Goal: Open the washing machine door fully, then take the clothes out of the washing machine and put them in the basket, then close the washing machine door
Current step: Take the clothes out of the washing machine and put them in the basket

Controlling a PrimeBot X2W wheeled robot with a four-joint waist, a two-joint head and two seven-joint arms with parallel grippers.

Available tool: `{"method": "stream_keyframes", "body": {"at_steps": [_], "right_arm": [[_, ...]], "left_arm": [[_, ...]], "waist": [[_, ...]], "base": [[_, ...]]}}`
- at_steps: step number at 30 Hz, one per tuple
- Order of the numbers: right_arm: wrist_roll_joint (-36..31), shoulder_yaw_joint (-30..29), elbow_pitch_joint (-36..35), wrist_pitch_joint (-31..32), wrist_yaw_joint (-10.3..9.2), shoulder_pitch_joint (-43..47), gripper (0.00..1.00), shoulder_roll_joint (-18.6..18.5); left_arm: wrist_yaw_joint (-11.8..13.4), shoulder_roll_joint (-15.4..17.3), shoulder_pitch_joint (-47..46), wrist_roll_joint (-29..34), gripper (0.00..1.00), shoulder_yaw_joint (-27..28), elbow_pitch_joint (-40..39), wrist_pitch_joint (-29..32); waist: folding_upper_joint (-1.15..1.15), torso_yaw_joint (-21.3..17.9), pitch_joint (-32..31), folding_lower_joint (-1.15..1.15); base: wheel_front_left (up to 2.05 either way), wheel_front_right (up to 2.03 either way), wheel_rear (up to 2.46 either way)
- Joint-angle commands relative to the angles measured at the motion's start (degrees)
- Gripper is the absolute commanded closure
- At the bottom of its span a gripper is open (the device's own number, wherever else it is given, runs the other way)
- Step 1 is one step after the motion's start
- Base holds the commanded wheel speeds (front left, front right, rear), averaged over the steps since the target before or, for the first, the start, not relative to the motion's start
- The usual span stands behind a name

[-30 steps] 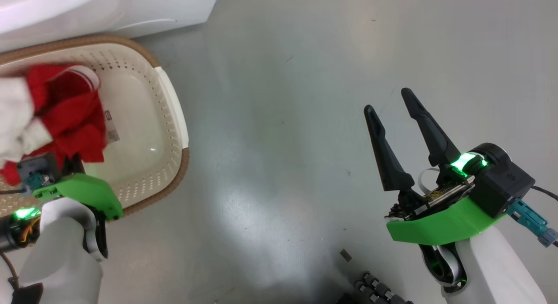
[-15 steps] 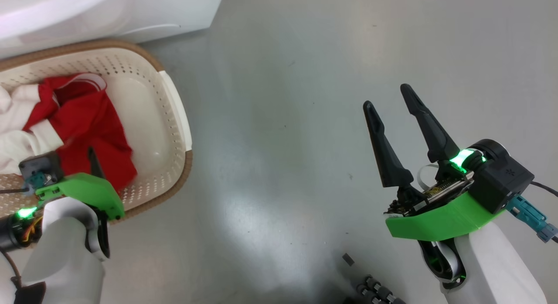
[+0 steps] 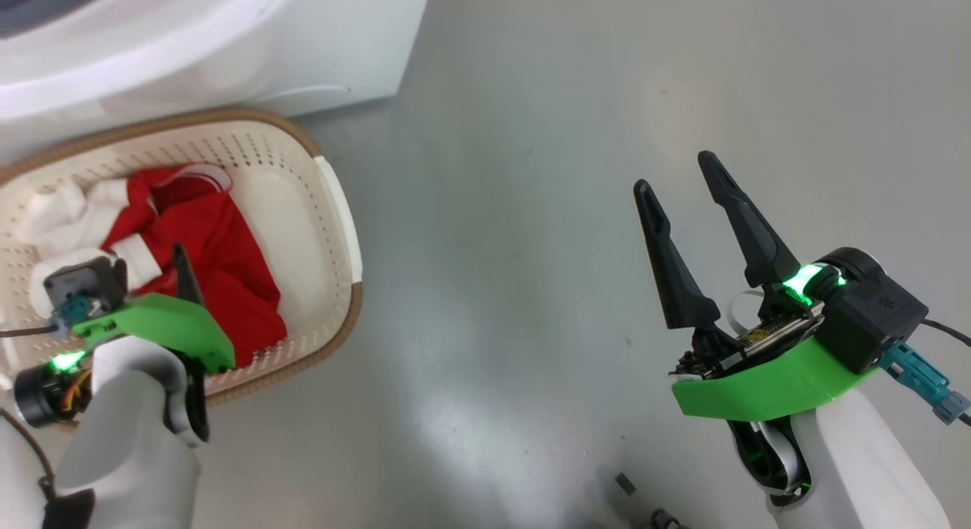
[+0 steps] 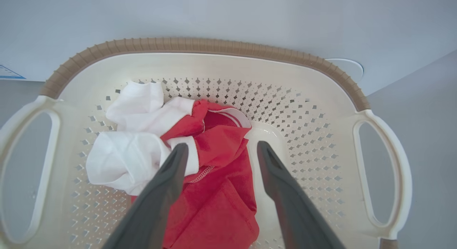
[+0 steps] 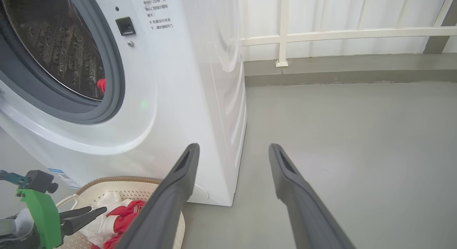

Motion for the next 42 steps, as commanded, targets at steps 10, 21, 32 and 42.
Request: {"method": "stream_keyframes", "body": {"at_steps": [10,21,32,42], "right_arm": [[-1.28,0.05,-0.52,-0.37,0.28,3.47,0.00,0.03],[-2.86,-2.11,0.28,-0.37,0.28,6.06,0.00,-0.25],[-4.80,-4.04,0.50,-0.37,0.28,8.05,0.00,-0.94],[-6.79,-7.12,0.14,-0.37,0.28,9.40,0.00,-1.65]], "left_arm": [[-1.31,-0.60,7.31,0.35,0.00,1.25,-7.30,-0.30],[-2.06,-2.12,16.07,3.54,0.00,0.52,-22.20,-0.30],[-2.21,-3.41,23.68,5.52,0.00,0.94,-38.49,-0.30],[-1.41,-3.90,29.26,6.90,0.00,1.20,-47.59,-0.30]], "waist": [[0.00,1.40,-6.39,0.00],[0.00,2.96,-13.19,0.00],[0.00,4.34,-18.58,0.00],[0.00,4.65,-21.98,0.00]], "base": [[0.00,0.00,0.00],[0.00,0.00,0.00],[0.00,0.00,0.00],[0.00,0.00,0.00]]}}
